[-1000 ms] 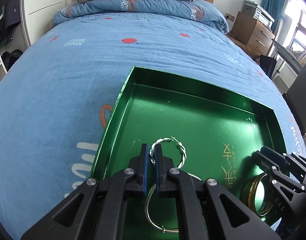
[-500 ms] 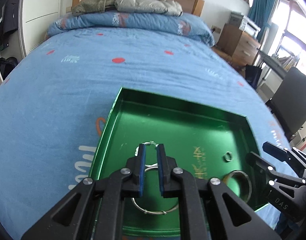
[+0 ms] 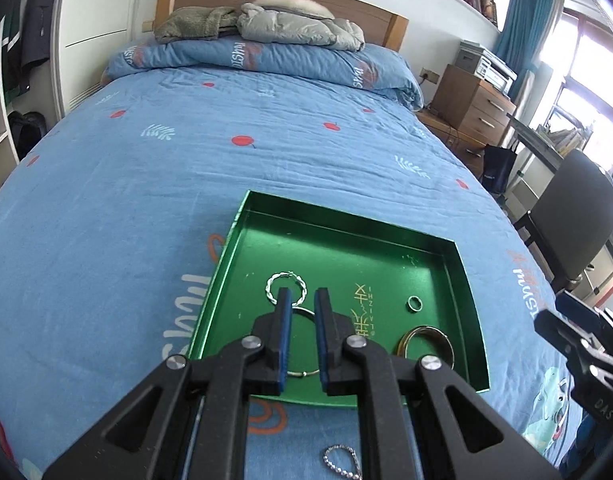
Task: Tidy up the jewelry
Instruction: 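Withdraw both tools from the green tray back over the loose jewelry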
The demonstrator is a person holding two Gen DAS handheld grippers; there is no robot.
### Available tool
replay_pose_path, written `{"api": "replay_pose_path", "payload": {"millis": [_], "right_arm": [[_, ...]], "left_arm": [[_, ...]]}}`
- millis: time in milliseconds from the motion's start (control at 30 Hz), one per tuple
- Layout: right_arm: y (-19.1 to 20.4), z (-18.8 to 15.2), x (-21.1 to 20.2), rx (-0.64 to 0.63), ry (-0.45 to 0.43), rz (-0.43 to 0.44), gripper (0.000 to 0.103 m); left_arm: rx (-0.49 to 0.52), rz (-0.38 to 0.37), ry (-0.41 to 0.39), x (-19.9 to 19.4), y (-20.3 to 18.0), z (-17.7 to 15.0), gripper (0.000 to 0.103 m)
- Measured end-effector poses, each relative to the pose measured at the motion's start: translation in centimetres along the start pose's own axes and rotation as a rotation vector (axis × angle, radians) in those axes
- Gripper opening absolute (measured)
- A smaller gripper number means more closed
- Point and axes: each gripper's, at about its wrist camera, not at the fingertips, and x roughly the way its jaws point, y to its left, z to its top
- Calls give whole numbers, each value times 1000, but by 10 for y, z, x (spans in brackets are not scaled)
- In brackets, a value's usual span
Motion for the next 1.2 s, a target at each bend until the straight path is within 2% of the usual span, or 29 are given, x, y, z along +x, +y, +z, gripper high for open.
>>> {"api": "replay_pose_path", "payload": {"millis": [267,533,1133,1200], "right_arm": [[-1,-14,-40,1,-30,34,58],[-8,-33,-82,9,-70,55,58],[-42,-98,-172,74,-129,44,59],[-44,-103,-180,74,-138,45,59]], "left_arm": [[-30,-7,-18,-37,8,-2,14],[-31,-67,-42,-80,0,-14,14],[8,-16,-74,-183,-12,-69,14],[14,-14,-72,-192,-13,-76,16]]}}
